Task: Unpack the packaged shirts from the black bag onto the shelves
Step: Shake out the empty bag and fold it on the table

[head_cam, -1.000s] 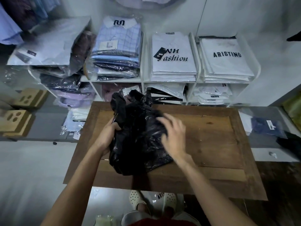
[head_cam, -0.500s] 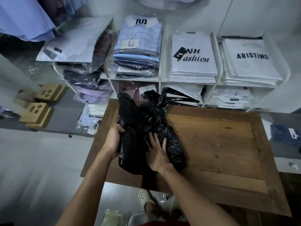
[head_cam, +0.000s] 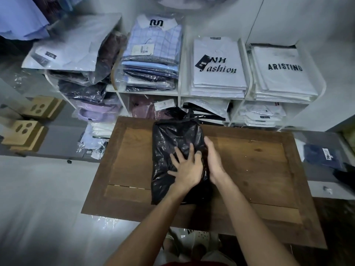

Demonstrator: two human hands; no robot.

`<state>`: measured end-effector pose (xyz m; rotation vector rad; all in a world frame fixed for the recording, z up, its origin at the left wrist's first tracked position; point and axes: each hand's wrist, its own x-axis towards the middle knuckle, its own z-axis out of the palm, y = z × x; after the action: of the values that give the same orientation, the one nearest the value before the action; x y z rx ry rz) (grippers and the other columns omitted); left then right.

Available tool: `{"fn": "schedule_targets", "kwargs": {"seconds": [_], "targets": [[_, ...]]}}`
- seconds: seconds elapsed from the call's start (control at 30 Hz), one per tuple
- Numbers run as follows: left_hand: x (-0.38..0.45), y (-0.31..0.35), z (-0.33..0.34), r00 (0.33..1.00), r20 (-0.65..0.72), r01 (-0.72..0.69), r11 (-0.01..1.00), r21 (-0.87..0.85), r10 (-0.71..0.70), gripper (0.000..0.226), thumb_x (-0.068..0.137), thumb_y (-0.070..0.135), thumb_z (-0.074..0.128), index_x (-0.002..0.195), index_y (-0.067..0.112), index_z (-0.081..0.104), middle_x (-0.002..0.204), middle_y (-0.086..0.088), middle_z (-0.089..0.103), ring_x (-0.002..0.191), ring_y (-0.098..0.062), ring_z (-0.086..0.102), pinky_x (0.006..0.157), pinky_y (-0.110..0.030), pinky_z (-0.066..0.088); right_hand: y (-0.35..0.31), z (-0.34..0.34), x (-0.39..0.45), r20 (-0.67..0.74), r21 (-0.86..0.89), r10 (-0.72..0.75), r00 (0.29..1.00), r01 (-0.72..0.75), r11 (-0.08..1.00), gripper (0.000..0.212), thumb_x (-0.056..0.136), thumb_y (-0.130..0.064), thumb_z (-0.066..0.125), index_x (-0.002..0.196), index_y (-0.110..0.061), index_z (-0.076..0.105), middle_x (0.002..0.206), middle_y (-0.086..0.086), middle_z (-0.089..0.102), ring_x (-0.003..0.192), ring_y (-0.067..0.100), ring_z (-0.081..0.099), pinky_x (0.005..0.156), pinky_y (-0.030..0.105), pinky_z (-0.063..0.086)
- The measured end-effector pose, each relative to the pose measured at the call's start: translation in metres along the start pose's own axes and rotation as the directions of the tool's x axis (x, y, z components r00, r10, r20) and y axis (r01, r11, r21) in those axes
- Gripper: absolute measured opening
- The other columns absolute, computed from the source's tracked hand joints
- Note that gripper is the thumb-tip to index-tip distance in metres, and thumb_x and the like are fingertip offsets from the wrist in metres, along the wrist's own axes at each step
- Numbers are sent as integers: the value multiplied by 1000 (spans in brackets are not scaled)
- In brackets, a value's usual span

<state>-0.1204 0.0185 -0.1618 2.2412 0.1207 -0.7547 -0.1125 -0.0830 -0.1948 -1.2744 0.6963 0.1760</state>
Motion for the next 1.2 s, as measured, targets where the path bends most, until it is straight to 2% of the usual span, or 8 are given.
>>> {"fn": "schedule_targets", "kwargs": {"seconds": [0.17,0.33,0.43,0.53,0.73,0.93,1.07,1.2], "targets": [[7,-23,18,966,-31,-191,785,589,258,64,99,61,31,158,47,11,170,-11,2,151,-41,6,112,-72,10,-15,-10,30,-196,-549,-181,964,45,835,59,103,-60,37,122,-14,68,119,7,71,113,29,64,94,37,49],[25,-61,28,969,-41,-149,711,687,242,81,84,91,11,153,56,-12,166,-7,-28,148,-43,-32,99,-85,-13,-17,-16,45,-251,-735,-404,880,99,671,41,106,-42,46,133,-12,51,120,12,62,114,34,62,86,37,47],[29,-63,31,978,-27,-136,726,675,208,88,82,92,9,156,50,-12,164,-5,-33,145,-40,-38,102,-86,-9,-3,-3,41,272,-887,-800,535,462,7,33,102,-33,56,130,-17,63,129,11,59,119,27,55,99,45,47],[30,-65,31,982,-18,-131,752,646,186,97,80,94,11,160,41,-1,166,-7,-28,145,-37,-39,104,-84,-10,2,8,53,781,-613,-447,437,676,-410,37,107,-42,42,136,-34,63,154,3,50,147,27,38,122,53,26],[30,-76,30,969,-32,-181,793,582,245,94,77,97,16,156,52,-7,165,-5,-31,145,-35,-40,105,-83,-9,-14,21,111,687,-691,-172,706,561,-455,57,104,-64,9,158,-50,14,172,6,3,158,31,-5,125,59,-4],[36,-82,15,970,87,-233,774,588,226,100,71,101,20,151,56,-20,164,-2,-34,148,-33,-36,107,-81,-9,-33,36,146,554,-781,-61,830,494,-382,97,80,-94,20,160,-45,-3,172,0,8,158,28,7,120,67,-3],[43,-82,19,970,88,-227,726,649,225,101,69,102,13,150,54,-25,162,-4,-37,148,-36,-36,106,-82,-4,-60,48,156,551,-787,-77,831,487,-379,102,84,-89,30,159,-20,31,146,11,49,132,31,49,111,47,36],[44,-81,21,968,102,-239,713,659,230,102,69,102,13,150,53,-25,160,-4,-41,145,-36,-40,104,-84,-5,-87,48,161,511,-809,73,857,507,-296,96,72,-97,38,119,-19,71,112,7,65,112,30,61,99,42,46]]}}
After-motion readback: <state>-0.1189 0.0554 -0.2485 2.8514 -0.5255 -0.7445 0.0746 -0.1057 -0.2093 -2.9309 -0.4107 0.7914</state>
